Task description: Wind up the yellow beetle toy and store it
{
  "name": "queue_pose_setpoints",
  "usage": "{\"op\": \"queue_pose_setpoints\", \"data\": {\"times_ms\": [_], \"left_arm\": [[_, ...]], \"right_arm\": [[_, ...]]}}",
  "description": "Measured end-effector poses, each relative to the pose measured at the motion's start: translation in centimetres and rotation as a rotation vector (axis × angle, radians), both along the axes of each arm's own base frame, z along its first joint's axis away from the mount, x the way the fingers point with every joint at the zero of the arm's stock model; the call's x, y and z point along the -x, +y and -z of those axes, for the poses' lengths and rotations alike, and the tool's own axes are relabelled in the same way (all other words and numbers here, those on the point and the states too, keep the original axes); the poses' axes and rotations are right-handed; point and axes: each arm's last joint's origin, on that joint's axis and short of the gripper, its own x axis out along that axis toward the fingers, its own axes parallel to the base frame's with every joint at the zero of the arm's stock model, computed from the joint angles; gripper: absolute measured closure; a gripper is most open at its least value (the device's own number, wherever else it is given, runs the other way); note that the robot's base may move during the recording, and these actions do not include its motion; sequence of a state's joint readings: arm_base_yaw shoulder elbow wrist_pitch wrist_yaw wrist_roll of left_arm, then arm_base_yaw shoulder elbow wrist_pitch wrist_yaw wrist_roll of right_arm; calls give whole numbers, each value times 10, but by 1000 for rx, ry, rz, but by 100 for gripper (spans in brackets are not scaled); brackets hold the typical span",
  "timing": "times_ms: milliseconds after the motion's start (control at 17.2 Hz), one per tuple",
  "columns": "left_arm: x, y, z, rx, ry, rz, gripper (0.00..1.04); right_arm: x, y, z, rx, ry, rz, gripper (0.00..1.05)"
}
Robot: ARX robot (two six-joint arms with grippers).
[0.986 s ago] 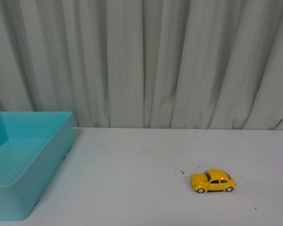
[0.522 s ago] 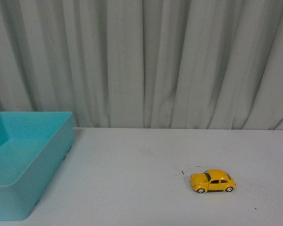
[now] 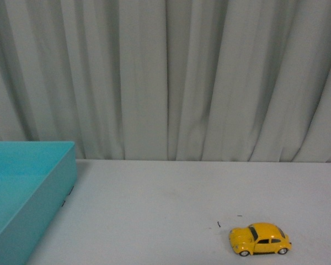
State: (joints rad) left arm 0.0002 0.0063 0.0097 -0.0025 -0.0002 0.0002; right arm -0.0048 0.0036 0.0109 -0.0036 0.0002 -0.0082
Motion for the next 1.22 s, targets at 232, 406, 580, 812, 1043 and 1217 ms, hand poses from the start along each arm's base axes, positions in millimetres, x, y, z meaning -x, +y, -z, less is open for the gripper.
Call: {"op": "queue_pose_setpoints", "data": {"times_ms": [232,406,580,812,1043,1217], "left_arm": [[0,0,0,0,-2,0,7],[0,0,0,0,-2,0,7],[0,0,0,0,2,0,7],[0,0,0,0,2,-2,7],[0,0,0,0,1,0,7],[0,0,0,0,1,-1,7]], "right_arm": [[0,0,0,0,1,0,7],[0,0,0,0,-2,0,7],[0,0,0,0,0,0,7],[-1,4,5,-33,77,77,7],[-26,-25,-30,82,-58,21,7],[-80,-55,-54,202,-100,-135,7]]}}
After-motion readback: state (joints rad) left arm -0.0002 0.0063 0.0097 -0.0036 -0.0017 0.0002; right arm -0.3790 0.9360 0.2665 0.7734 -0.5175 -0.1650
